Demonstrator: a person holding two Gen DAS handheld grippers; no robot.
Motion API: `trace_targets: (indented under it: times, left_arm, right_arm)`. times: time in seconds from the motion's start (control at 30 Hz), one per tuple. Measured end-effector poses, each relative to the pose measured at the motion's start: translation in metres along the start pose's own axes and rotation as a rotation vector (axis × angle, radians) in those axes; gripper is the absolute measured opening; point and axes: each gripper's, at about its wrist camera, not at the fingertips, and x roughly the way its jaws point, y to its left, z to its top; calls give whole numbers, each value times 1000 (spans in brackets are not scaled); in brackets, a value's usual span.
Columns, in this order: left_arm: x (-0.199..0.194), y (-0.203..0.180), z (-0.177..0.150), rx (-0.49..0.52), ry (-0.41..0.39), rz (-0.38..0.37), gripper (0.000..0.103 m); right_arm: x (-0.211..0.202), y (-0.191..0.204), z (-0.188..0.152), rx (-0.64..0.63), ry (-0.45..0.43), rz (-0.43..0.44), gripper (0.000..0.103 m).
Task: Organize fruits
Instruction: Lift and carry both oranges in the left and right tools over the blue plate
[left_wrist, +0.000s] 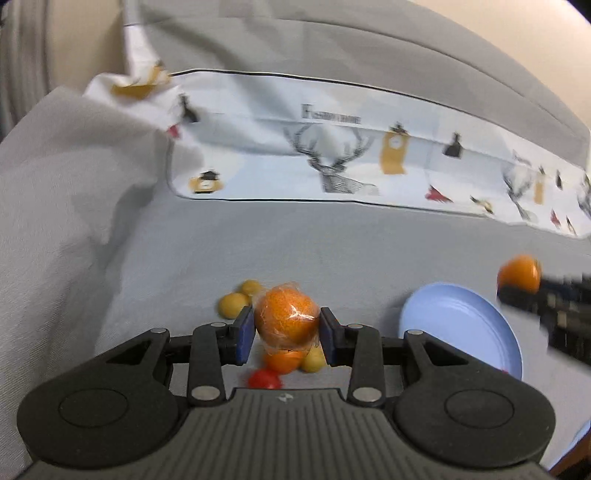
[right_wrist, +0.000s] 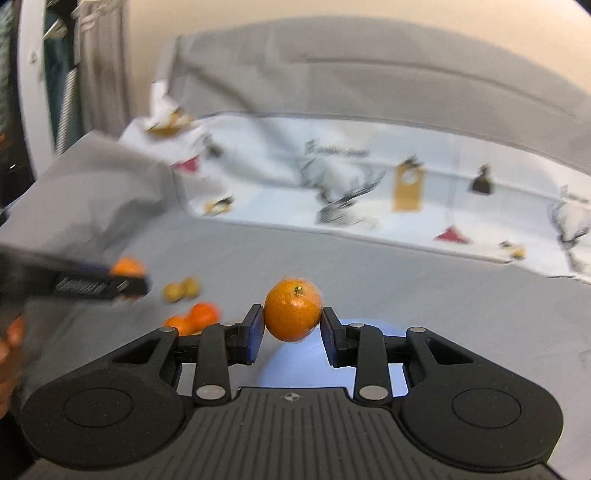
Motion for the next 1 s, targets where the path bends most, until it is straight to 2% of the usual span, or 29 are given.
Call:
trace_targets:
  times: [0.17,0.37,1.0]
  left_arm:
    - [15,-15,-3,41,36,-27,41]
    - [27,-30,-2,65,40,-55,41]
    - [39,-67,-1,113,34,-131,41]
  right_arm:
    - [16,-40,-12,89,35,-67,35]
    - [27,-63,-22,134,75,-105,35]
    - [34,-73,-27,161,124,-165,35]
